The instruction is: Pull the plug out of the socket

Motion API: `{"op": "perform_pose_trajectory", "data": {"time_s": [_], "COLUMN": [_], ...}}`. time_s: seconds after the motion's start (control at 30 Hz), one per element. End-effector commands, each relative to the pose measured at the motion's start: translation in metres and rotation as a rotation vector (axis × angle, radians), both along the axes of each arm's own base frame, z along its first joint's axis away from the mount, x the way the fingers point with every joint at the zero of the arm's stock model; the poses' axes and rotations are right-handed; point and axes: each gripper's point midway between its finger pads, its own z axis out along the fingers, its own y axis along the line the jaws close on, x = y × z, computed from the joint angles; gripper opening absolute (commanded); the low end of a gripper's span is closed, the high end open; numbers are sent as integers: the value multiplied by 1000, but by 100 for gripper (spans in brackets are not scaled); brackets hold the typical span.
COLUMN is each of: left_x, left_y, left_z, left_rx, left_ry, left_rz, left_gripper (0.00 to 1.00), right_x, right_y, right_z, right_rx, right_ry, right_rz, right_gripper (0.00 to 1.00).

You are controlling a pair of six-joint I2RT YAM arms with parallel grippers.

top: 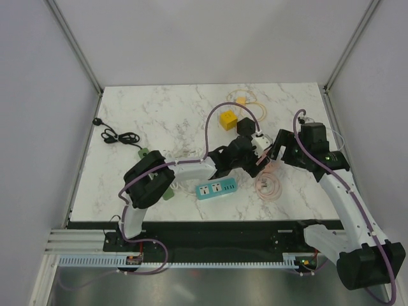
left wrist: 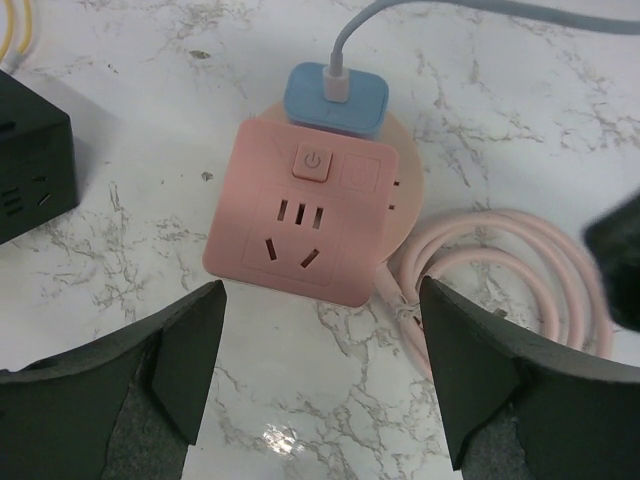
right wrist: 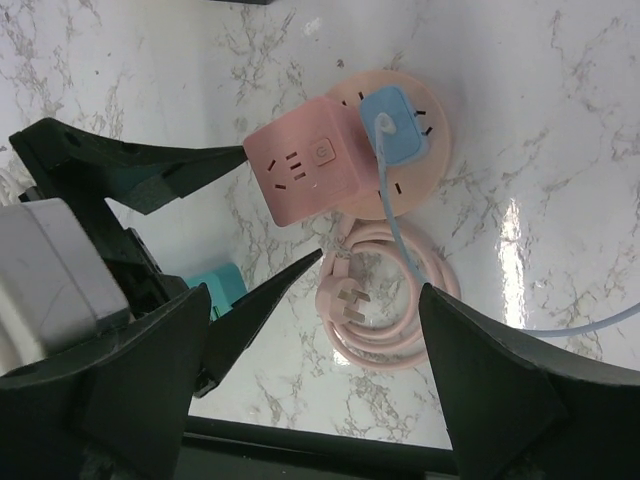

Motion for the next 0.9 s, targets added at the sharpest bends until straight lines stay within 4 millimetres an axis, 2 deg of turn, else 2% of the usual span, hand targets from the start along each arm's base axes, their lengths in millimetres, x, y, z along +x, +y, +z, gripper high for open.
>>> {"op": "perform_pose_trajectory", "data": {"time_s": [0.0, 0.07, 0.2, 0.33, 0.4, 0.5, 0.57, 0.6, 0.67, 0.7, 0.87], "left_x": [12, 15, 25, 12, 3, -4, -1, 5, 6, 8, 10], "left_y": [-9, -9, -9, -14, -18, -23, -21, -24, -24, -29, -30], "left_z": [9, 5, 13, 22, 28, 23, 15, 22, 12, 15, 20], "left_rx": [15, 33, 56, 15, -12, 2, 58, 62, 110, 103, 115], "left_ry": [-96, -117, -150, -80, -47, -35, -51, -71, -82, -96, -102], "left_rz": [-6, -12, 20, -14, -54, -110, -121, -115, -139, -151, -155], "left_gripper": [86, 86, 86, 86, 86, 88, 88, 88, 88, 88, 88], "right_x": [-4, -4, -5, -2, 0, 0, 0, -1, -2, -3, -2], "right_y": [4, 2, 0, -13, -12, -7, -6, -6, -9, -10, -15], "right_z": [15, 15, 16, 14, 15, 22, 27, 27, 28, 26, 19], "right_rx": [6, 1, -8, -57, -57, -33, -29, -30, -42, -46, -66], "right_ry": [-35, -33, -28, -21, -21, -37, -50, -51, -51, -43, -22], "right_rz": [30, 27, 20, -24, -21, -2, 4, 6, 3, 2, -18], "right_gripper": [93, 94, 94, 94, 94, 94, 94, 94, 94, 94, 94]}}
